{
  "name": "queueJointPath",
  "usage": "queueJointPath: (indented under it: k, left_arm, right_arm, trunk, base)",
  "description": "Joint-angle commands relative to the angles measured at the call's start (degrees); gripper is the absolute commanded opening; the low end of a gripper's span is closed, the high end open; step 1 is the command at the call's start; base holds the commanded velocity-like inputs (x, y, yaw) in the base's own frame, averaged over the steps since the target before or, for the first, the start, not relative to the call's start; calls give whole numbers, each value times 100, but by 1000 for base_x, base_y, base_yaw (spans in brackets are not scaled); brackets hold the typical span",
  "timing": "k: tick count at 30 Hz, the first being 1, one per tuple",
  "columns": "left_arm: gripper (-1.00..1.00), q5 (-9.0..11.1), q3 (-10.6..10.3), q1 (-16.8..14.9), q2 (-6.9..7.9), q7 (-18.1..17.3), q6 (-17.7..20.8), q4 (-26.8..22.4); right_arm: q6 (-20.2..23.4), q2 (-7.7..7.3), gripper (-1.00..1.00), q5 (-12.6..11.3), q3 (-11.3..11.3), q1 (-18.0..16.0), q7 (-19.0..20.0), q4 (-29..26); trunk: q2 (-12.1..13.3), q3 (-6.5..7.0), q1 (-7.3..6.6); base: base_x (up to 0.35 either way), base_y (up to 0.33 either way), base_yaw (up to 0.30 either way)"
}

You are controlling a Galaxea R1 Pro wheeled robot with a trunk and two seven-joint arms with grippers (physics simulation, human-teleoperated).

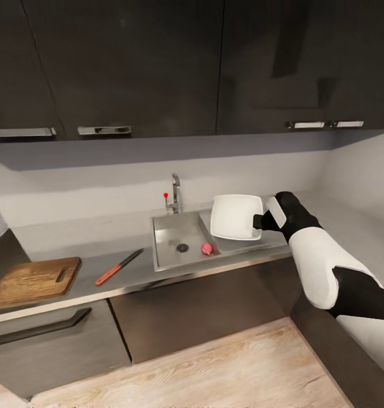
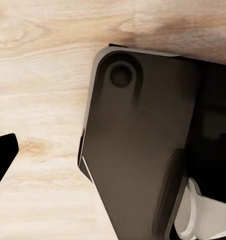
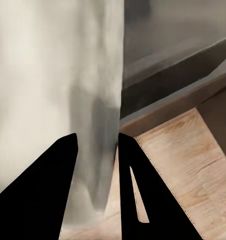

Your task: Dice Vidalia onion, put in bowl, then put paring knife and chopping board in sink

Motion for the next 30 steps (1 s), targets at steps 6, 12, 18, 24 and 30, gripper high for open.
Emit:
queueJointPath:
  k: [6, 12, 18, 24, 30]
  left_arm:
    - [100, 24, 0, 1, 27, -20, -89, -13]
    - [100, 31, 0, 1, 34, -19, -295, 0]
    - [100, 31, 0, 1, 35, -19, -311, 1]
    - [100, 31, 0, 1, 35, -19, -313, 1]
    - [100, 31, 0, 1, 35, -19, -313, 1]
  right_arm:
    - [11, 32, -100, -24, -27, -6, -13, 70]
    - [11, 50, -100, -31, -27, -6, -5, 177]
    - [11, 84, -100, -34, -27, -6, -5, 188]
    - [11, 103, -100, -34, -27, -6, -1, 256]
    - [6, 103, -100, -33, -27, -6, 4, 360]
  trunk:
    - [-12, 43, 2]
    - [-12, 97, 2]
    - [-12, 152, 2]
    - [-12, 206, 2]
    - [-12, 260, 2]
  base:
    - [-137, 258, 79]
    - [-22, 268, 79]
    - [-1, 271, 79]
    - [0, 271, 79]
    - [-14, 273, 78]
